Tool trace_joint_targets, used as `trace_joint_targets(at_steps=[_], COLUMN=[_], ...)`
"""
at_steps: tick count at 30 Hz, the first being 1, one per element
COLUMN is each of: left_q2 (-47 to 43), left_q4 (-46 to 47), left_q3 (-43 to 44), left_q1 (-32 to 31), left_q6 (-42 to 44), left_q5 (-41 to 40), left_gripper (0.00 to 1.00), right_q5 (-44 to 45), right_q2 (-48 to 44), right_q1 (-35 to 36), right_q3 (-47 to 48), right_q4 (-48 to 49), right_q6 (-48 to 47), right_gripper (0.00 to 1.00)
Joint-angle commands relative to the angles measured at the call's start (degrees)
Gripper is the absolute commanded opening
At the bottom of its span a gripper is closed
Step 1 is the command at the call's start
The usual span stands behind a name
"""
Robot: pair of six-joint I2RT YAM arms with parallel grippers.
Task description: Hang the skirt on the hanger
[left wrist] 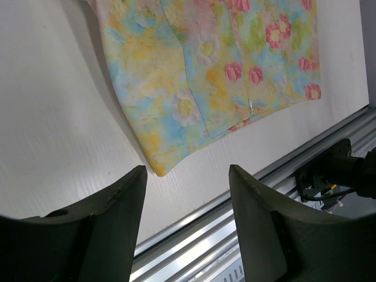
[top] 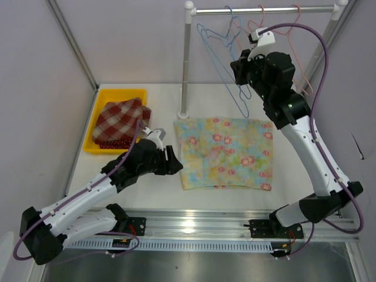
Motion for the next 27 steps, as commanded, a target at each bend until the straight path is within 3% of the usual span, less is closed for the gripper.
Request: trace_joint_targets(at_steps=[1, 4, 7, 13, 18, 27], left_q2=[0.9, 1.3, -0.5, -3.4, -4.8, -1.3], left_q4=[0.9, -1.5, -2.0, -4.1, -3.3, 3.0], left_q3=[0.8, 2.0, 2.4, 3.7, 1.0, -5.5], left_q1=[-0.2, 0.7, 1.1, 1.1, 0.9, -2.1], left_q6=[1.3, 1.0, 1.1, 1.7, 0.8, -1.8], left_q5=[-0.1, -1.3, -1.5, -0.7, 1.5, 3.7], left_gripper=[0.62, 0.61, 0.62, 0.62, 0.63, 0.63], right_q5=[-0.3, -3.1, -7.2, -7.1, -8.7, -8.1], right_q2=[-6.7, -12.8, -20.5, -28.6, -35.3, -37.2], right_q1=[0.2, 0.3, 1.2, 11.7, 19.7, 25.6], right_q3=[-5.0, -10.7, -22.6, -45.9, -61.5, -74.2], right_q4=[-1.4, -4.0, -3.8, -1.5, 8.2, 16.2], right_q6=[3.1, 6.6, 11.6, 18.3, 25.6, 30.9], right_gripper=[0.0, 0.0, 0.0, 0.0, 0.0, 0.0])
